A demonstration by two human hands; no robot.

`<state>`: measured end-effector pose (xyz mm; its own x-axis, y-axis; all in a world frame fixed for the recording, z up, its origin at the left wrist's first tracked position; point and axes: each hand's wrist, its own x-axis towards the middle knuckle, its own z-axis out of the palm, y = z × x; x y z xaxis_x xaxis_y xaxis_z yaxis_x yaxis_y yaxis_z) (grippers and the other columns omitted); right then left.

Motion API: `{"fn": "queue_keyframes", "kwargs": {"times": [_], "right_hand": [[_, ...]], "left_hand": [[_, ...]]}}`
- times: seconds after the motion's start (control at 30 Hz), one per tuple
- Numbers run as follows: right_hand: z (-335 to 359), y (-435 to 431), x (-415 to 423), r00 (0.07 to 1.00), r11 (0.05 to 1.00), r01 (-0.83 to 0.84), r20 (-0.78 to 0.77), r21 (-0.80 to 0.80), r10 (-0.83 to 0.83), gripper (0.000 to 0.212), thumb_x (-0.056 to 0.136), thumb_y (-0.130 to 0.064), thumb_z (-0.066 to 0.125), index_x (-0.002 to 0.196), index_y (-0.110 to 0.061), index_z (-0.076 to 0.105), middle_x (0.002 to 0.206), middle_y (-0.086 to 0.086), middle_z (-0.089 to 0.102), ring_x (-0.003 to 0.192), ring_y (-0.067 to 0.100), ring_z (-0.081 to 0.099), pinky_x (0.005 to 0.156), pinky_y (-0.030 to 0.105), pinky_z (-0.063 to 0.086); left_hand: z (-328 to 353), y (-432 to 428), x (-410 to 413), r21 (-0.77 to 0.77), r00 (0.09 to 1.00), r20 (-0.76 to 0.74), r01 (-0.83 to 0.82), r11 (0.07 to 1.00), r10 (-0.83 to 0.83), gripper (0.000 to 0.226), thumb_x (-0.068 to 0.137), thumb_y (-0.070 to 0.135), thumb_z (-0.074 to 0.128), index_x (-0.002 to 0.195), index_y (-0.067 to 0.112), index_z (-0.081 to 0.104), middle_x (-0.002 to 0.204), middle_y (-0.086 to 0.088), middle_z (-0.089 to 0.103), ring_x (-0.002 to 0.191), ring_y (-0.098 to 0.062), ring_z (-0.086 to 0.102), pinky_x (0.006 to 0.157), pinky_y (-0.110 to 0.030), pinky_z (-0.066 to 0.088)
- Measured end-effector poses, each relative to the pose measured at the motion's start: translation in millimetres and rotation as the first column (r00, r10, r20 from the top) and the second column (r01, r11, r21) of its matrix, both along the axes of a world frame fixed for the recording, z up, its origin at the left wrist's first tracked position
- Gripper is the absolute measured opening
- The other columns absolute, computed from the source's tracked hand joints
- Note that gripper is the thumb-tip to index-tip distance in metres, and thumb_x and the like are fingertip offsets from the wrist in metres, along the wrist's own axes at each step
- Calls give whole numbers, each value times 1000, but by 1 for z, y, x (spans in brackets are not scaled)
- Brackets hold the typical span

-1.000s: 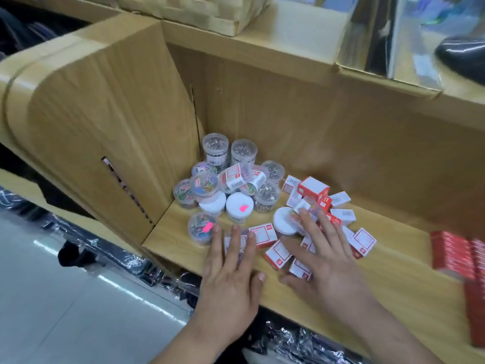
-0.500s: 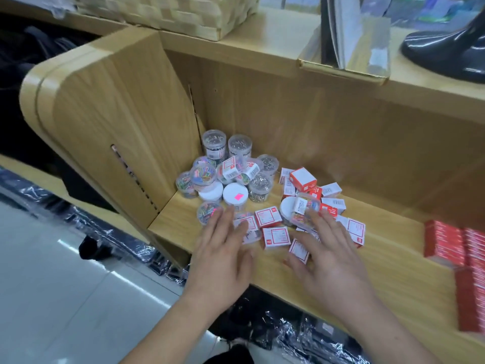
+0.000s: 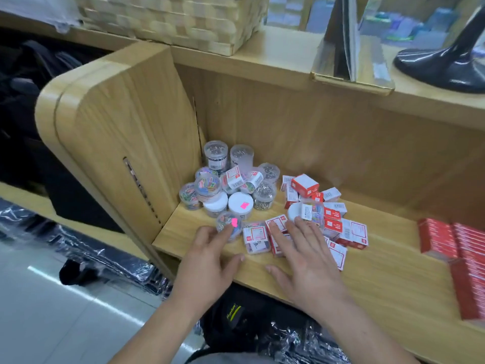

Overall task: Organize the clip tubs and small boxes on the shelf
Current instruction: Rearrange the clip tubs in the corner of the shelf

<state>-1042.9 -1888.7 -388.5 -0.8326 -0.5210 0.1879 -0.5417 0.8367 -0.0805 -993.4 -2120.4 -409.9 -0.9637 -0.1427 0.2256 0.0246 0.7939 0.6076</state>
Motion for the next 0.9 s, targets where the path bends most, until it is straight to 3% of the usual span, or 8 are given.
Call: {"fn": "queue_keyframes", "kwargs": {"times": [0.13,0.3,0.47,0.63,0.7,0.8,0.9], "right_hand": [[-3,10,6,993,992,101,-65,71,-97,75,87,-65,53,146,-19,50,144,7,56,145,26,39,118,56,28],[3,6,12,968,971,238,-82,16,-236,66,81,-64,57,126,-16,67,129,10,63,131,35,52,112,59,34],[0,3,12,964,965,261,-52,24,-260,62,82,-62,49,118,-17,71,128,12,63,129,36,53,111,59,37],[8,-14,3,965,967,252,-62,-24,-253,51,82,-57,52,111,-19,73,122,8,65,120,33,59,104,54,44],[12,-23,-4,972,970,228,-46,-78,-232,47,84,-54,53,111,-20,73,123,7,65,118,33,61,100,51,49],[25,-43,-16,984,971,161,-45,-175,-172,44,83,-50,63,117,-23,71,126,5,64,115,32,62,93,46,54],[39,-71,-35,995,975,86,-39,-205,-96,49,82,-47,68,124,-21,68,132,4,61,119,31,61,95,43,53]], "left_hand": [[0,-1,-8,-24,998,-16,66,998,-66,71,76,60,76,139,33,56,107,9,40,89,-13,58,80,-27,52],[3,-8,-21,11,991,-39,129,992,-128,54,78,49,80,125,34,60,101,11,43,87,-13,59,78,-28,51],[11,3,-37,-82,993,-8,116,990,-117,41,85,42,73,121,32,56,101,5,55,87,-22,63,65,-33,51],[6,7,-30,121,975,23,219,968,-223,49,91,28,65,139,29,53,113,7,58,98,-17,64,83,-36,54],[10,-8,-27,172,984,-65,174,970,-165,43,92,22,65,134,26,57,115,11,59,101,-13,63,87,-38,54],[25,-40,-32,136,972,-216,-64,989,93,46,88,14,70,132,19,59,127,3,53,117,-21,53,101,-40,47],[33,-61,-55,28,986,-120,-117,993,119,69,89,23,70,151,19,42,154,-16,36,139,-32,32,115,-41,31]]}}
